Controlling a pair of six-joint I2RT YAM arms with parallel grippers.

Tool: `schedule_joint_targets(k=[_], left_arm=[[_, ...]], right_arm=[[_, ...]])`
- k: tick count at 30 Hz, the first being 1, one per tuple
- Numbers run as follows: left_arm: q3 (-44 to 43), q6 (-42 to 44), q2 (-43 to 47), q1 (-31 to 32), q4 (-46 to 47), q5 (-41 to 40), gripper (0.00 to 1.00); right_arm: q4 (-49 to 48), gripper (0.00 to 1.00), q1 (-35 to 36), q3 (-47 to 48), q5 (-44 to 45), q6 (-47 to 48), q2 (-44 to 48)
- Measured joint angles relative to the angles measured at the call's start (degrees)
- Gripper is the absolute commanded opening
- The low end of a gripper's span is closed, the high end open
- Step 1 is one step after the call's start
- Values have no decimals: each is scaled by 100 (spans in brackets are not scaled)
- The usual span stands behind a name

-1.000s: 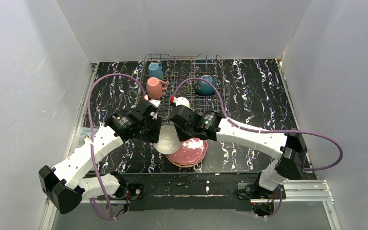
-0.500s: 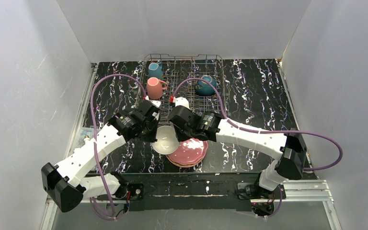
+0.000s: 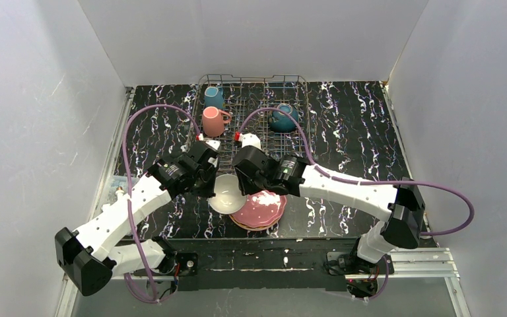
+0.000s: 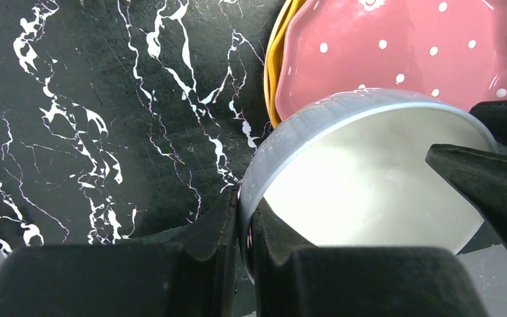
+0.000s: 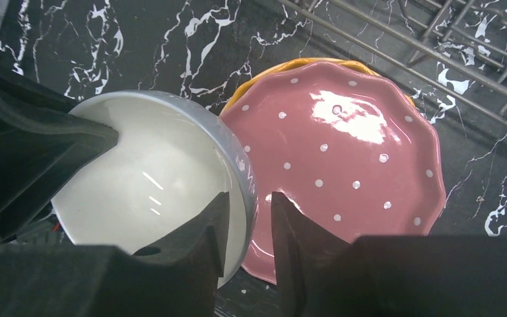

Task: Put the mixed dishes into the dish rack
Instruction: Pick up the bowl from the corner of the board.

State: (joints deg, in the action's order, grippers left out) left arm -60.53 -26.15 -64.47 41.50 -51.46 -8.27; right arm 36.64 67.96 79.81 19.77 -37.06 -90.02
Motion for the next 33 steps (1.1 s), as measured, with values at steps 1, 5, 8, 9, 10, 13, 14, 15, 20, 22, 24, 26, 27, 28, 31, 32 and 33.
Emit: schedule_joint_targets(k=[1,5,8,9,10,13,14,15,20,22,24,26,27,28,31,32,33], left_arm=[[0,4,20,0,2,-11,0],[0,22,72,0,2,-11,0],[0,28,92,0,2,-11,0],[0,39,98,-2,2,-11,0],[0,42,111,-2,0,-9,0],[-2,68,162,-37,2,13,0],[-4,81,188,-57,2,44,0],[-7,90,208,-76,2,68,0],[-92,153,345,-243,0,297,0],[-125,168,407,-334,13,448,0],[-127,179,492,-481,37,682,0],[-127,192,568,-638,59,903,0],[-127,195,605,-717,76,1025,0],[-127,195,640,-793,98,1137,0],[-127,201,728,-992,175,1451,0],[-127,205,750,-1058,197,1561,0],[-125,208,763,-1113,208,1646,0]], right_arm=[[-15,45,0,0,0,0,24],[-76,57,0,-7,2,20,175],[-131,76,0,-81,-2,48,356],[-129,81,0,-103,-9,57,411],[-131,85,0,-133,-26,72,476],[-170,95,0,-240,-46,111,654],[-205,98,0,-289,-46,120,719],[-225,98,0,-337,-48,125,780],[-372,98,0,-599,-122,122,1123],[-503,98,0,-750,-214,101,1307],[-616,99,-2,-887,-299,59,1480],[-763,98,-4,-1023,-378,-15,1659],[-844,98,-9,-1091,-413,-52,1746],[-940,98,-13,-1167,-461,-85,1829],[-1202,98,-39,-1379,-592,-221,2017],[-1296,98,-46,-1451,-638,-278,2070],[-1419,98,-48,-1537,-688,-334,2124]])
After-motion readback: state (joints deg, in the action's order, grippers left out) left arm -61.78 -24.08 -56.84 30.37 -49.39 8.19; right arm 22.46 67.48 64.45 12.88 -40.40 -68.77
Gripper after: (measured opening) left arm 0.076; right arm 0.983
